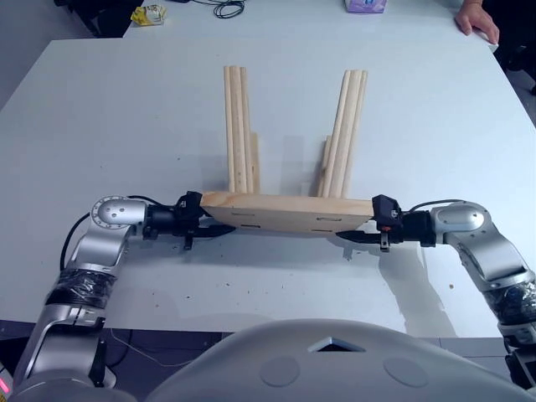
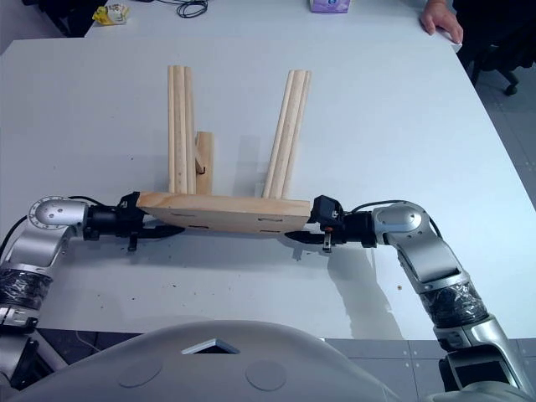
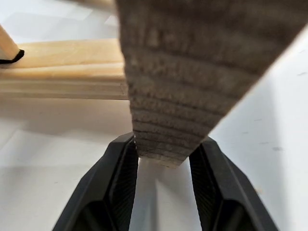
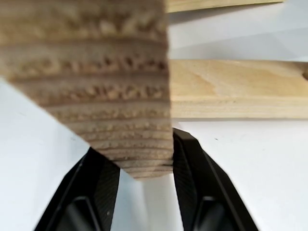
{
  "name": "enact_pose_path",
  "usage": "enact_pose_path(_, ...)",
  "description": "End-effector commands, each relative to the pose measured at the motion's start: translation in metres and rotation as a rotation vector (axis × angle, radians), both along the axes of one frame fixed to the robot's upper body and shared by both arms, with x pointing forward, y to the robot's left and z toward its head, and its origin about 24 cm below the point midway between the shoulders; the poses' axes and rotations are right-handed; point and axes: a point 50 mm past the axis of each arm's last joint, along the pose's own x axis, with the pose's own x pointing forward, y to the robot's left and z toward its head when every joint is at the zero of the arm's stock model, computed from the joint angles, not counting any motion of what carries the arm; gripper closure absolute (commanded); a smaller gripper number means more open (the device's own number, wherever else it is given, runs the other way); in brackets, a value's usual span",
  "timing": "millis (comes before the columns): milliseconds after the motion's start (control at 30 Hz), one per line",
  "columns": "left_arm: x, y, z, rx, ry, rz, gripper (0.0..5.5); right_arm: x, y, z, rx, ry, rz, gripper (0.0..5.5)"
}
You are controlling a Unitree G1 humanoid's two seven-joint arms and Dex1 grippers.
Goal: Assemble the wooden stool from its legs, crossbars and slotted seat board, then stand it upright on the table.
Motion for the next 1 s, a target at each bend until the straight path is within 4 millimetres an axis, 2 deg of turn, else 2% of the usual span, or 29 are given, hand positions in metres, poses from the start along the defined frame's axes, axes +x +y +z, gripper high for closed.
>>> enact_pose_path(33, -0.009, 0.000, 0.036, -0.134, 0.085, 0.037, 4.02, 0.000, -0.011, 0.031, 0.077, 0.089, -0.016, 4.02)
enact_pose_path(233, -0.025, -0.023, 0.071, -0.405, 0.232, 0.109, 4.03, -0.007, 0.002, 0.081, 0.296, 0.229, -0.001, 4.02)
enact_pose_path(400, -0.040, -0.044, 0.084, -0.627, 0.376, 0.183, 4.01, -0.012, 0.011, 0.105, 0.440, 0.335, -0.004, 4.02)
enact_pose_path(767, -0.031, -0.066, 0.128, -1.054, 0.484, 0.316, 3.97, -0.008, 0.027, 0.130, 0.791, 0.502, -0.165, 4.02)
enact_pose_path(1000, -0.019, -0.069, 0.140, -1.269, 0.479, 0.495, 4.16, 0.002, 0.042, 0.129, 0.964, 0.501, -0.342, 4.03)
